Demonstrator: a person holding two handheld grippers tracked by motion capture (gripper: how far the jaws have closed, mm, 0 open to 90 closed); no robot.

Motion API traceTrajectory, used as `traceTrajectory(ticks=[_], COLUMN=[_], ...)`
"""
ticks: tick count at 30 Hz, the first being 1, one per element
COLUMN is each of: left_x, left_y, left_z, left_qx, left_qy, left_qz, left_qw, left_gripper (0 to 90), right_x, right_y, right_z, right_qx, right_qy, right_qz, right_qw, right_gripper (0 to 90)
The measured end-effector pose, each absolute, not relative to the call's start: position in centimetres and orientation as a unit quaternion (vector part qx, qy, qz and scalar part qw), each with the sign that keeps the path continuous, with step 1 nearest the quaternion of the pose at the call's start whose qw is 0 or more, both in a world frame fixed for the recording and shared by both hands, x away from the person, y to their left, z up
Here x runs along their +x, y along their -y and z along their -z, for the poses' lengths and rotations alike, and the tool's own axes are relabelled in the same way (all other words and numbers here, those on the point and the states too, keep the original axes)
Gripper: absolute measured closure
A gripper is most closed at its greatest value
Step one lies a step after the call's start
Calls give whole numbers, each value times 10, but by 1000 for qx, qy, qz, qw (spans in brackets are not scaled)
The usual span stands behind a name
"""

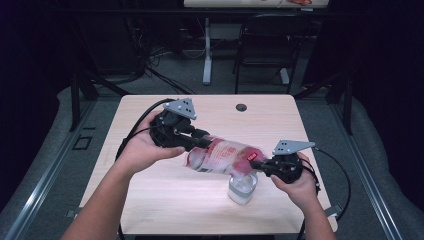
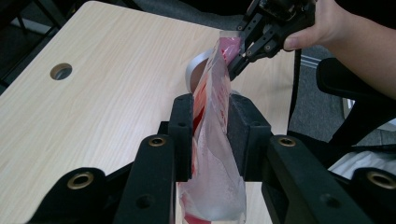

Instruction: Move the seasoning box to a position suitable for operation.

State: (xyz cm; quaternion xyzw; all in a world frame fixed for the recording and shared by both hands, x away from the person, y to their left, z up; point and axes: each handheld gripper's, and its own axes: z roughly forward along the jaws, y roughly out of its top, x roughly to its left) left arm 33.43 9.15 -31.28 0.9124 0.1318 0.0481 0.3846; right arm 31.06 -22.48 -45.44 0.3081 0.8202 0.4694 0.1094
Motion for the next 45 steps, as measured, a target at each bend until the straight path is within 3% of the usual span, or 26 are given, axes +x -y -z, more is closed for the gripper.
traceTrajectory(ticks=[32, 45], left_x=[332, 332], left_y=[-103, -104], left_z=[338, 343], left_qx=[904, 901], left_qy=[-146, -148], left_qz=[-30, -37], left_qw=[401, 405], left_gripper=[594, 493], right_x=[310, 310], right_y=[226, 226], right_z=[455, 455], right_qx=[311, 311], right_qy=[-821, -821], right_qz=[-467, -467], right_qw=[107, 107], right_gripper=[900, 900])
